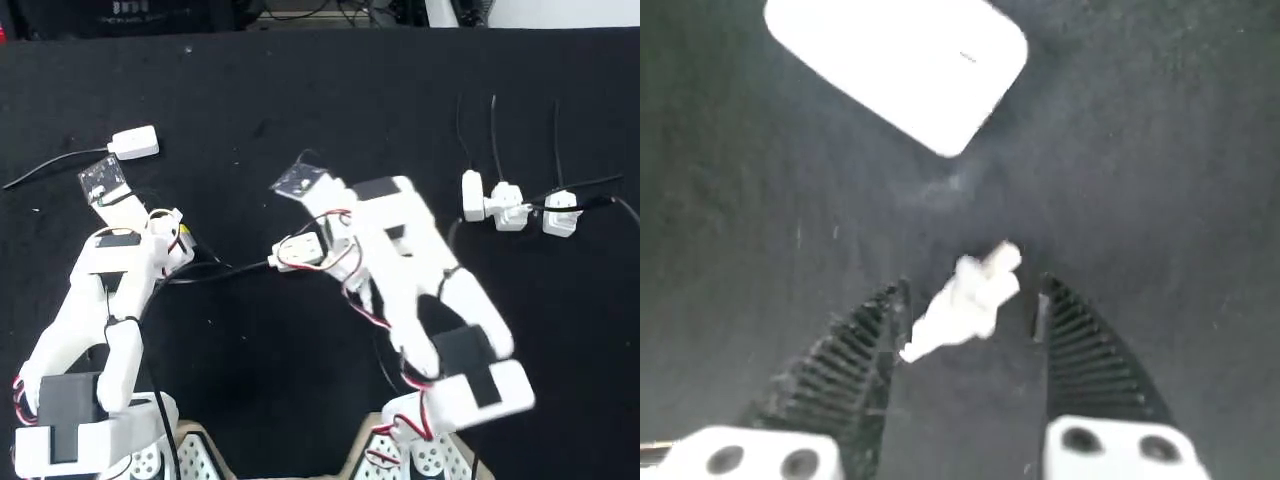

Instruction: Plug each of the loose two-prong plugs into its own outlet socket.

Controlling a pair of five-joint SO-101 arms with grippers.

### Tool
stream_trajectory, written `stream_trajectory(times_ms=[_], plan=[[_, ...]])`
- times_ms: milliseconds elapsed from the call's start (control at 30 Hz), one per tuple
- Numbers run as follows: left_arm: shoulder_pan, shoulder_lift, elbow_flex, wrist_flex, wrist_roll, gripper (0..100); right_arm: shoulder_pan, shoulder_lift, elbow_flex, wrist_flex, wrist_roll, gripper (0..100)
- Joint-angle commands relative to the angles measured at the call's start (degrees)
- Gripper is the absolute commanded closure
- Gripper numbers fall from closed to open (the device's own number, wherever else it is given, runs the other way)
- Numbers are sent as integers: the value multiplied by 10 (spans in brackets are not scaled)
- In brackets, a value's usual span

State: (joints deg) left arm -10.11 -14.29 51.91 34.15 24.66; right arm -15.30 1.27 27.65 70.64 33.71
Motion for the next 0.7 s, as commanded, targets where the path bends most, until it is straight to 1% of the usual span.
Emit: stream_trajectory(times_ms=[0,100,200,333,467,533,600,667], plan=[[0,-17,-8,-10,5,805,23,-86,47,27,-4,832],[0,-17,-8,-11,5,805,18,-116,102,1,-9,832],[0,-17,-8,-11,5,805,10,-131,141,-37,-40,832],[-1,-17,-7,-10,5,805,11,-125,182,-125,-68,832],[-1,-17,-7,-10,5,805,11,-97,221,-236,-92,834],[-1,-17,-7,-10,5,805,11,-86,225,-253,-105,836],[-1,-17,-7,-10,5,805,11,-84,225,-248,-112,869],[-1,-17,-7,-10,5,805,11,-91,225,-242,-109,967]])
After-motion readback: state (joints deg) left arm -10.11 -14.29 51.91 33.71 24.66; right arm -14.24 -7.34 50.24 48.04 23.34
